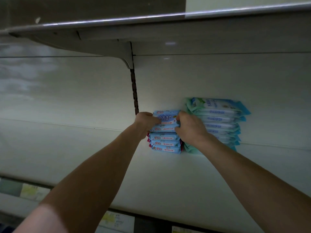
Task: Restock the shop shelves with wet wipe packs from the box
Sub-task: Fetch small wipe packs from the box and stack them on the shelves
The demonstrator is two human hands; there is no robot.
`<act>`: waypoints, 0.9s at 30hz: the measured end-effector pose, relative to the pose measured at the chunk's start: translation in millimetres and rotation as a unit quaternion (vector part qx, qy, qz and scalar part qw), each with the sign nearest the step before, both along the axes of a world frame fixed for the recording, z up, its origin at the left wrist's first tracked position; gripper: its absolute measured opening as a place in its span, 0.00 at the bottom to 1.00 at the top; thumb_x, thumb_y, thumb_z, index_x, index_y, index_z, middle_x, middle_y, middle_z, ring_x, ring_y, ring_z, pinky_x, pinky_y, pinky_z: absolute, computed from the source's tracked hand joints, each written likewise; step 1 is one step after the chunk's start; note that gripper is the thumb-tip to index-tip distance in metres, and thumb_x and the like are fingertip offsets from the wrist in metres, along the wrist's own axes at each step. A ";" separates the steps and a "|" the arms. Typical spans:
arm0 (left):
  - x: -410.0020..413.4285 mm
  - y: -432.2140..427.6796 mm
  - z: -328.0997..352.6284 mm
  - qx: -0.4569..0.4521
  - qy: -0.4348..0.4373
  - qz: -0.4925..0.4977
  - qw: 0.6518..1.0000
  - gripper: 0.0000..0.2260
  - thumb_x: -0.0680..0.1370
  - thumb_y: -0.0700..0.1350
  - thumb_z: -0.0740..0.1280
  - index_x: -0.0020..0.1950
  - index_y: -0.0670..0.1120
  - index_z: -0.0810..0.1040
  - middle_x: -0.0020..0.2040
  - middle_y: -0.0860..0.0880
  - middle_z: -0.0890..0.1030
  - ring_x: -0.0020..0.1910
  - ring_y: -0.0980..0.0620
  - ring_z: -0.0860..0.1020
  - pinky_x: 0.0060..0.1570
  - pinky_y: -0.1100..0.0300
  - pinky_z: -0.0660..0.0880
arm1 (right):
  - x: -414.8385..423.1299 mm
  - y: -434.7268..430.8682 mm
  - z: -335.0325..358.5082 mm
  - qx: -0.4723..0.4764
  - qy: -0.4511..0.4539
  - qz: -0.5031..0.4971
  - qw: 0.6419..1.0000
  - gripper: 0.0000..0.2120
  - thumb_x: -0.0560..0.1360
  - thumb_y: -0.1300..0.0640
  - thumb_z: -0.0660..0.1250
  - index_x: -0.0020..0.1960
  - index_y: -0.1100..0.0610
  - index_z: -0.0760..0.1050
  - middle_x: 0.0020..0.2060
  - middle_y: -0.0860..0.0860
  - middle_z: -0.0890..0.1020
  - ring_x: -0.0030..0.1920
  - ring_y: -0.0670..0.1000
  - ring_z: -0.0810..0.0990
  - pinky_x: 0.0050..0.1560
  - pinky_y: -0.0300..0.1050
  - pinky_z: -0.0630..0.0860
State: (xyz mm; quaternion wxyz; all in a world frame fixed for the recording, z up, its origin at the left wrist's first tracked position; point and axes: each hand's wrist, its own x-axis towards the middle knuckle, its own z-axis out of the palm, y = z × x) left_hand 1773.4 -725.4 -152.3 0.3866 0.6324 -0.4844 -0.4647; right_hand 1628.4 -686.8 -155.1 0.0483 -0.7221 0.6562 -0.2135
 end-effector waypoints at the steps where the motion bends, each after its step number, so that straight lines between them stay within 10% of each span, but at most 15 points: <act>1: -0.7 1.0 -0.4 -0.001 -0.011 -0.006 1.000 0.21 0.76 0.37 0.70 0.68 0.39 0.72 0.50 0.45 0.79 0.38 0.50 0.79 0.34 0.61 0.77 | 0.0 0.8 -0.7 -0.003 0.035 -0.002 0.999 0.11 0.78 0.62 0.63 0.59 0.60 0.70 0.51 0.56 0.80 0.50 0.57 0.79 0.41 0.44 0.70; 8: 0.7 3.8 2.4 0.016 -0.054 -0.060 0.997 0.28 0.78 0.42 0.68 0.76 0.46 0.63 0.60 0.44 0.77 0.36 0.55 0.76 0.27 0.64 0.71 | -1.0 3.1 -2.6 0.017 0.118 0.047 0.992 0.18 0.78 0.59 0.61 0.67 0.54 0.66 0.54 0.55 0.80 0.51 0.57 0.79 0.44 0.46 0.71; 13: 2.3 7.4 4.9 0.065 -0.076 -0.118 0.988 0.26 0.78 0.42 0.67 0.75 0.50 0.63 0.56 0.45 0.77 0.48 0.47 0.78 0.53 0.43 0.76 | -1.4 6.6 -3.2 0.007 0.154 0.060 0.986 0.15 0.79 0.61 0.60 0.65 0.53 0.67 0.54 0.54 0.79 0.52 0.56 0.79 0.42 0.43 0.68; 27: -14.9 8.3 1.6 0.032 -0.203 -0.188 0.961 0.38 0.75 0.33 0.68 0.79 0.51 0.52 0.67 0.42 0.71 0.61 0.40 0.75 0.56 0.45 0.76 | 3.1 9.1 -9.1 0.050 0.152 0.053 0.986 0.20 0.77 0.63 0.62 0.67 0.57 0.62 0.54 0.57 0.79 0.52 0.58 0.80 0.44 0.47 0.71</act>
